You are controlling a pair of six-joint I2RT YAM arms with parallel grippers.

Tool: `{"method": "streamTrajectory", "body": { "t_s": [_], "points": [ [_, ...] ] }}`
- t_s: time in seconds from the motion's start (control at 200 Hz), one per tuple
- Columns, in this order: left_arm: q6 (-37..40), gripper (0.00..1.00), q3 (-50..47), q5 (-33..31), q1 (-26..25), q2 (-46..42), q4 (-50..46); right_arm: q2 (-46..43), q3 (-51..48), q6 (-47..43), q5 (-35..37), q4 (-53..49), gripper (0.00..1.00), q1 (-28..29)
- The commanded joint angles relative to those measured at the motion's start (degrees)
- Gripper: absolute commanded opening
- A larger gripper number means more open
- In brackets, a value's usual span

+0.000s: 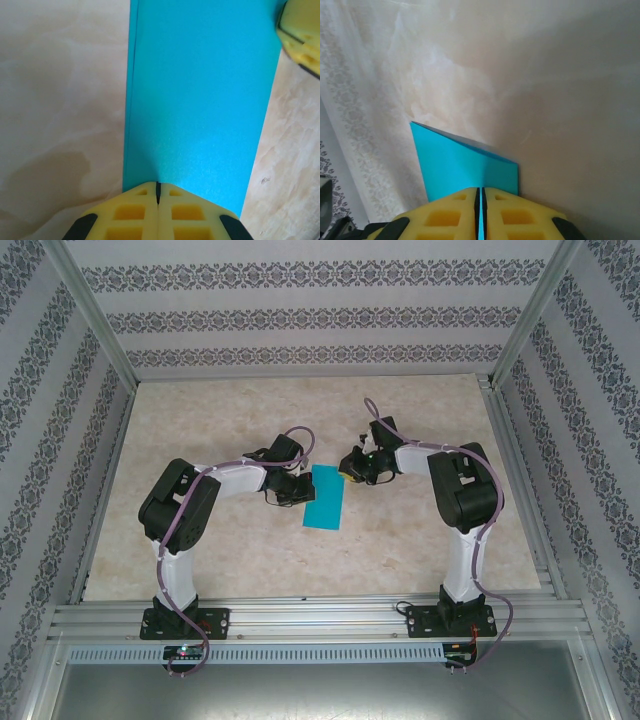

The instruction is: Fold a paper plane with a square sheet of paper (pick it up from the middle)

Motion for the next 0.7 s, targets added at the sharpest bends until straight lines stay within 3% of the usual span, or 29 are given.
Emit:
{"method": "streamTrajectory", "body": {
  "t_s": [0.0,0.51,0.694],
  "points": [
    [1.2,0.0,-1.9,-1.6,-0.6,1.1,-7.1,-1.2,2.8,-0.4,-1.2,-0.5,0.13,-1.1],
    [1.0,0.0,-0.9,-1.4,-0.6,0.9,-7.1,6.1,3.9,-0.6,0.5,-1.3,0.12,-0.1],
    [0.8,0.0,-0.4,-0.9,-0.6,-0.1,-6.9,2.1,4.9,-3.2,1.1,-5.0,0.14,-0.1]
  ]
}}
